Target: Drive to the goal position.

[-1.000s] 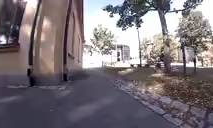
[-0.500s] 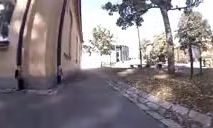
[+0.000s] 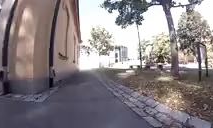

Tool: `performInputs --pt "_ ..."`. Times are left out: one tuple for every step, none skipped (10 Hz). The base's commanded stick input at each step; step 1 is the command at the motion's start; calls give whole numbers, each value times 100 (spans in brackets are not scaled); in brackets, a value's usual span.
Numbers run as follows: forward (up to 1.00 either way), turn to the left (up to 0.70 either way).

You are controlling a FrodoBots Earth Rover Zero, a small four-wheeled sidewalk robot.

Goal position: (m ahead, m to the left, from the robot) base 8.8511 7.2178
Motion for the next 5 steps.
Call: performInputs --pt "70 4" --pt "70 11" --pt "70 18" --pt "70 24" --pt "70 31"
